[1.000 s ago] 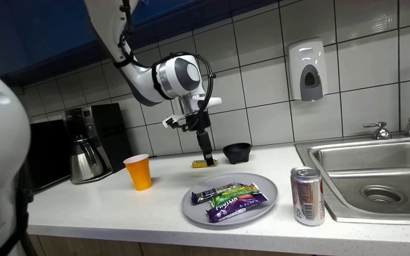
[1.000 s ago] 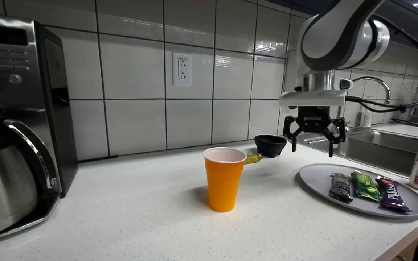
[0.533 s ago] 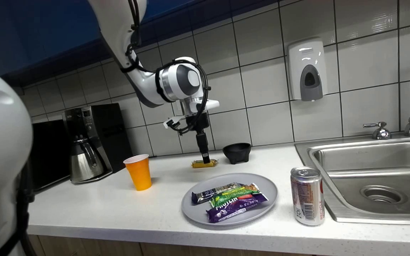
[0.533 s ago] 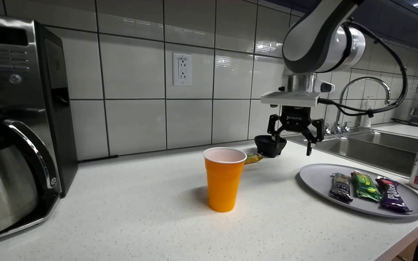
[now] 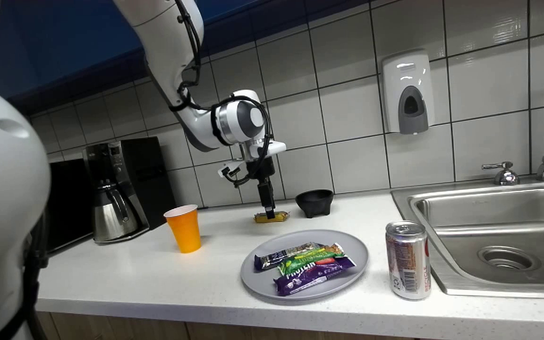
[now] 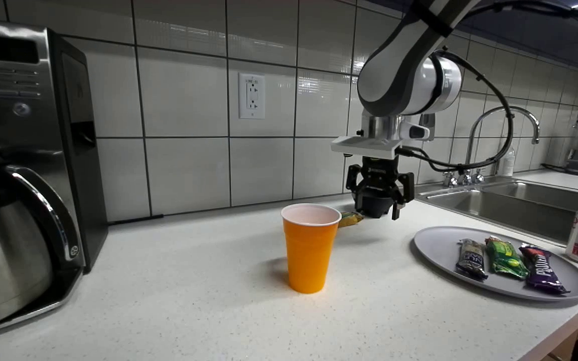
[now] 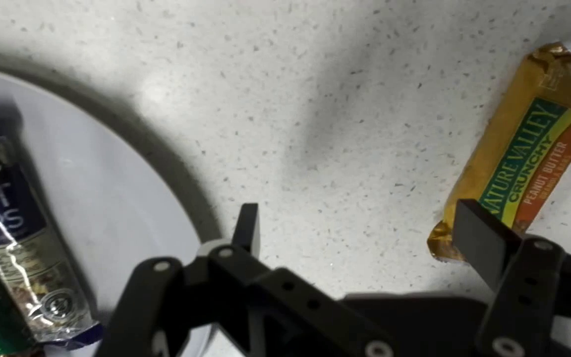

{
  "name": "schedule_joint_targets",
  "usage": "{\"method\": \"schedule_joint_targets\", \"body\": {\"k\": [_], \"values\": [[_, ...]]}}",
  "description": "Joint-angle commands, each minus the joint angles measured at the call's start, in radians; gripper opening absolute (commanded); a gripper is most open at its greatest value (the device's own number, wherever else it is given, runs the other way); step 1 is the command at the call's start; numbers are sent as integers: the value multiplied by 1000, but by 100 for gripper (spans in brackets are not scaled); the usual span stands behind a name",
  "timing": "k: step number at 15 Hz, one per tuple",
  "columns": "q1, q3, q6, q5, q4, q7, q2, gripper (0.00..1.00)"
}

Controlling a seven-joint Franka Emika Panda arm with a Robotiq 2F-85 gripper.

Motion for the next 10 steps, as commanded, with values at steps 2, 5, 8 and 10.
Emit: {"method": "schedule_joint_targets", "body": {"k": [2, 5, 8, 10], "values": [[17, 5, -88, 26, 150, 42, 90, 100], [20, 6, -122, 37, 223, 47, 137, 100], [23, 1, -158, 46, 297, 57, 188, 100], [23, 0, -184, 52, 347, 63, 223, 100]]}}
